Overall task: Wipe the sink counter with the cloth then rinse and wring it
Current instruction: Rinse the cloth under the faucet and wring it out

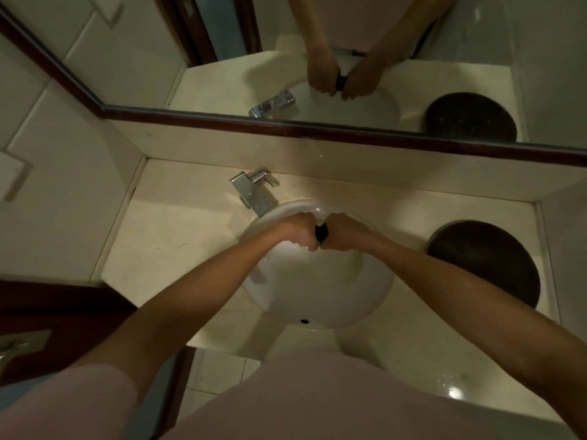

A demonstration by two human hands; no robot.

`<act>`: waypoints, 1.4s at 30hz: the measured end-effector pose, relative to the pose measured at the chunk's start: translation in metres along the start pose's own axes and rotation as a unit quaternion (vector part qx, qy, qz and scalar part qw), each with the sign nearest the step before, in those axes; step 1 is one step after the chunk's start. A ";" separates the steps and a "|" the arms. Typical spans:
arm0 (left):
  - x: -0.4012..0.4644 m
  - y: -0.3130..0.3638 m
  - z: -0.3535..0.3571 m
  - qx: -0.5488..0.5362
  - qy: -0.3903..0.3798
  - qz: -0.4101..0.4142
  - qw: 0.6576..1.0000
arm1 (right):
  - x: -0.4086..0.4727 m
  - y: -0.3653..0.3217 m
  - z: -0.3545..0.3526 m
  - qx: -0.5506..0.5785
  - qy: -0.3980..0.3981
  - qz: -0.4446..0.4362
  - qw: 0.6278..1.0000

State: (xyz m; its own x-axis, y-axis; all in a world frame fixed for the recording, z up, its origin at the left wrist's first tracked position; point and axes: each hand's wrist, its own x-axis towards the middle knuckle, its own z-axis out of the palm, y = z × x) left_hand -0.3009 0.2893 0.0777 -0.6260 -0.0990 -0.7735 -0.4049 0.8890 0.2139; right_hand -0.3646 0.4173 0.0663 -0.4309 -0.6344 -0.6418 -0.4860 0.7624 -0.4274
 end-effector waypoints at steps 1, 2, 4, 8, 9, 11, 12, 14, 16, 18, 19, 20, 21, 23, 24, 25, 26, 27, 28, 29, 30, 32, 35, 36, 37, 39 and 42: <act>0.000 -0.003 -0.004 -0.057 -0.065 -0.017 0.996 | 0.003 0.000 0.006 -0.056 0.053 -0.025 0.997; -0.002 -0.007 -0.008 -0.106 -0.131 -0.026 0.985 | 0.005 0.002 0.012 -0.121 0.101 -0.058 0.986; -0.004 -0.014 -0.011 -0.135 -0.213 -0.018 0.968 | 0.009 0.009 0.023 -0.227 0.170 -0.126 0.951; 0.003 -0.020 -0.009 -0.025 -0.112 0.006 0.993 | 0.016 0.028 0.029 -0.260 0.206 -0.216 0.918; 0.008 -0.023 -0.005 -0.003 -0.071 0.017 0.997 | 0.016 0.033 0.029 -0.252 0.215 -0.237 0.913; 0.007 -0.025 0.002 0.006 0.029 0.029 0.999 | 0.013 0.038 0.024 -0.231 0.225 -0.262 0.910; 0.005 -0.025 0.005 0.012 0.094 0.036 0.995 | 0.009 0.038 0.020 -0.220 0.225 -0.268 0.911; -0.006 -0.023 0.013 0.006 0.244 0.048 0.969 | 0.003 0.040 0.013 -0.184 0.209 -0.275 0.920; -0.021 -0.024 0.020 -0.042 0.375 0.059 0.924 | -0.002 0.038 0.010 -0.067 0.199 -0.275 0.938; -0.036 -0.024 0.029 -0.046 0.485 0.070 0.871 | -0.005 0.029 0.011 0.146 0.192 -0.272 0.931; -0.043 -0.024 0.034 -0.022 0.542 0.090 0.835 | -0.007 0.021 0.011 0.247 0.191 -0.261 0.914; -0.048 -0.024 0.040 0.006 0.587 0.121 0.801 | -0.010 0.011 0.009 0.337 0.169 -0.236 0.895; -0.049 -0.027 0.047 0.036 0.612 0.153 0.775 | -0.015 0.001 0.004 0.424 0.121 -0.201 0.875; -0.046 -0.035 0.055 0.093 0.598 0.179 0.776 | -0.021 -0.007 -0.009 0.549 -0.042 -0.120 0.826; -0.042 -0.038 0.055 0.109 0.579 0.185 0.786 | -0.023 -0.008 -0.016 0.566 -0.126 -0.093 0.810; -0.038 -0.042 0.051 0.109 0.566 0.201 0.792 | -0.023 -0.007 -0.022 0.563 -0.200 -0.077 0.798; -0.036 -0.043 0.045 0.096 0.555 0.231 0.794 | -0.023 -0.005 -0.026 0.552 -0.266 -0.068 0.787; -0.035 -0.044 0.039 0.074 0.548 0.269 0.789 | -0.023 -0.005 -0.030 0.541 -0.319 -0.061 0.775; -0.034 -0.044 0.033 0.047 0.545 0.300 0.782 | -0.023 -0.005 -0.033 0.536 -0.358 -0.056 0.762; -0.034 -0.043 0.027 0.018 0.542 0.317 0.778 | -0.024 -0.007 -0.035 0.531 -0.386 -0.056 0.752; -0.034 -0.041 0.021 -0.016 0.534 0.319 0.783 | -0.024 -0.008 -0.038 0.520 -0.405 -0.059 0.749; -0.035 -0.035 0.008 -0.064 0.521 0.310 0.793 | -0.024 -0.009 -0.043 0.477 -0.421 -0.062 0.769; -0.030 -0.026 -0.011 0.018 0.525 0.343 0.779 | -0.021 -0.007 -0.050 0.394 -0.393 -0.062 0.829; -0.029 -0.022 -0.017 0.050 0.510 0.326 0.795 | -0.019 -0.007 -0.052 0.361 -0.370 -0.058 0.854; -0.028 -0.018 -0.023 0.080 0.468 0.277 0.835 | -0.017 -0.007 -0.055 0.330 -0.342 -0.046 0.878; -0.026 -0.008 -0.028 0.135 0.364 0.129 0.912 | -0.013 -0.008 -0.057 0.284 -0.252 -0.001 0.925; -0.014 -0.001 -0.025 0.127 0.301 0.015 0.945 | 0.001 -0.012 -0.050 0.171 -0.087 0.039 0.981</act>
State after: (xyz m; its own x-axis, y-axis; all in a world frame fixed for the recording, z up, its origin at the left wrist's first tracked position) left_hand -0.3083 0.2787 0.1033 -0.9313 -0.2399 -0.2740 -0.2554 0.9666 0.0219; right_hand -0.3972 0.4016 0.1026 -0.3067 -0.5640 -0.7667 -0.1607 0.8247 -0.5423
